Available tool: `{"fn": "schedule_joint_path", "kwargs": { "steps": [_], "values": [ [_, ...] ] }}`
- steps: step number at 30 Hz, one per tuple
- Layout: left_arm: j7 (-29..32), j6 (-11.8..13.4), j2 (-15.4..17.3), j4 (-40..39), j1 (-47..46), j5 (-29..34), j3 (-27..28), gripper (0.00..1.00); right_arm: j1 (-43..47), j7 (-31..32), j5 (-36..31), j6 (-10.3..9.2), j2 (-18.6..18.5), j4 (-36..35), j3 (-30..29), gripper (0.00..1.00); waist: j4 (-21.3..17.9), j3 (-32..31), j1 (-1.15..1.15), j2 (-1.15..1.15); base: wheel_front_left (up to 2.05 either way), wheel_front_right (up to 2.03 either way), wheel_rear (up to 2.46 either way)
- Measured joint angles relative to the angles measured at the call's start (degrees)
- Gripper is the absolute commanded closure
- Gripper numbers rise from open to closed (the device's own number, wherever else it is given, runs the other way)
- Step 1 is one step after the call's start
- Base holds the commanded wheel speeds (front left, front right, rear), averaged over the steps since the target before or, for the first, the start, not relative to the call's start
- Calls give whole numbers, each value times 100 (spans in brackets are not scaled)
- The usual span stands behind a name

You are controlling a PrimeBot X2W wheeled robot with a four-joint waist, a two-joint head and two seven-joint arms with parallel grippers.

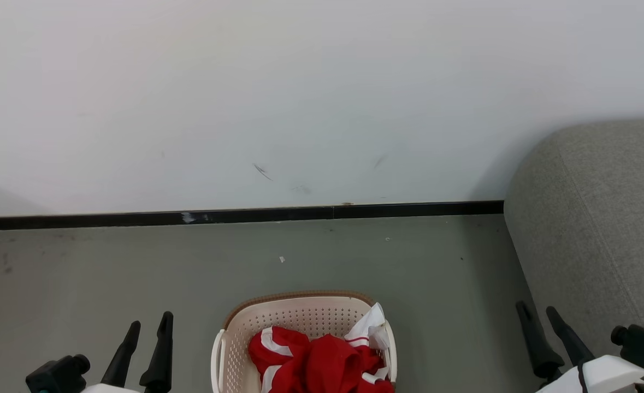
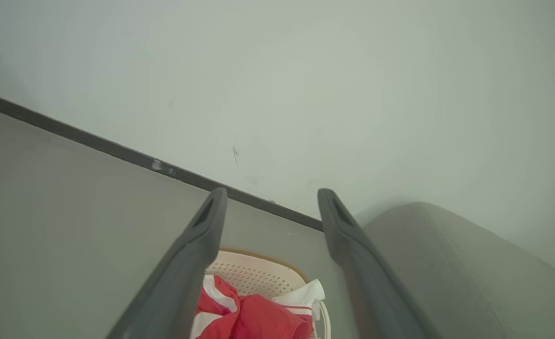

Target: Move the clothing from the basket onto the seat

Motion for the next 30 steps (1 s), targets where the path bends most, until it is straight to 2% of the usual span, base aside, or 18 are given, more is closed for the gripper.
{"fn": "schedule_joint_path", "kwargs": {
  "steps": [7, 30],
  "values": [
    [-147, 18, 2, -89, 51, 567, -59, 0, 13, -134, -697, 1, 35, -81, 5, 0, 7, 21, -8, 0, 0, 0, 0],
    [-628, 13, -18, -335, 145, 2388, -232, 0, 57, -570, -2881, 3, 102, -302, 57, 0, 10, 96, -12, 0, 0, 0, 0]
  ]
}}
